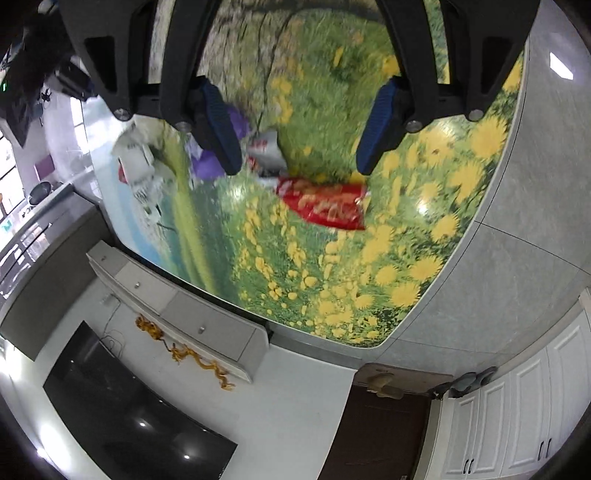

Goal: Collect trash
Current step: 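Grasp the red chip bag with the left tool while the right tool grasps white tissue, then carry the chip bag and tissue over the bin and open both tools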

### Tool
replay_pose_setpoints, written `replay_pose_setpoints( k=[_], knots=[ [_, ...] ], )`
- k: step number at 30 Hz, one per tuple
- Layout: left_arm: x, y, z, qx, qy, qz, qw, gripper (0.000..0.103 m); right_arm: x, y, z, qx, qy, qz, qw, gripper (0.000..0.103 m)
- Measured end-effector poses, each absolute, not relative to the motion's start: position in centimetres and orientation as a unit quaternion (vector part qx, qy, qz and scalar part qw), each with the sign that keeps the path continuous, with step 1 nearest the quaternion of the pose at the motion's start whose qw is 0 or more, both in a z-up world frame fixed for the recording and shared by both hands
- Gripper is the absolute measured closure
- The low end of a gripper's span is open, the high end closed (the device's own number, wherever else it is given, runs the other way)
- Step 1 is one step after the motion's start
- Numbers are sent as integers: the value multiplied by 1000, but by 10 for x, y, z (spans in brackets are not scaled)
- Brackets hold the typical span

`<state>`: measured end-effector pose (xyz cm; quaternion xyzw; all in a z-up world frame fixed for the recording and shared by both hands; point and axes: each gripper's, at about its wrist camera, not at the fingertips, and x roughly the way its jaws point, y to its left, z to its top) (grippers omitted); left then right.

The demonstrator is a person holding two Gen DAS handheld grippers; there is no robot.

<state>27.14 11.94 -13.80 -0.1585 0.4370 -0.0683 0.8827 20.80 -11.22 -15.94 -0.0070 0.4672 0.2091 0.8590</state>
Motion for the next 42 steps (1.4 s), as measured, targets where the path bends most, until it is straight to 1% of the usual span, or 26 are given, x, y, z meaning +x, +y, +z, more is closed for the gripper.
replay_pose_setpoints(
  k=[2,5,7,8,9,10,11,12,13,14,15,18,25,34,42],
  knots=[
    [288,109,-144,-154,449,-53,879,39,211,-112,-161,-9,468,210,859,66],
    [305,92,-155,-113,462,-8,880,39,213,-112,-164,-10,469,211,858,66],
    [311,87,-163,-112,468,1,876,40,215,-112,-165,-11,469,211,857,66],
    [312,86,-165,-109,470,6,876,40,216,-112,-167,-12,470,210,858,68],
    [311,84,-165,-104,466,11,879,43,217,-112,-168,-13,470,208,858,71],
    [310,82,-166,-97,462,13,882,52,218,-113,-169,-13,470,206,858,72],
    [309,81,-166,-91,459,14,883,57,218,-115,-170,-12,470,205,858,75],
    [308,81,-166,-87,458,14,885,69,219,-116,-170,-10,469,204,859,81],
    [306,82,-166,-88,458,12,885,77,219,-118,-171,-9,468,200,860,85],
    [305,85,-165,-94,458,8,884,78,218,-121,-171,-5,468,199,861,90],
    [304,87,-165,-101,457,4,883,78,218,-124,-171,1,468,199,861,92],
    [294,93,-166,-118,456,-11,882,78,213,-131,-171,12,469,200,860,95],
    [249,98,-155,-122,446,-30,886,79,184,-143,-161,18,461,204,864,95],
    [169,80,-107,-89,400,-83,908,79,134,-168,-124,45,418,207,884,96],
    [123,47,-69,-79,368,-135,917,79,84,-216,-91,77,371,178,908,96]
  ],
)
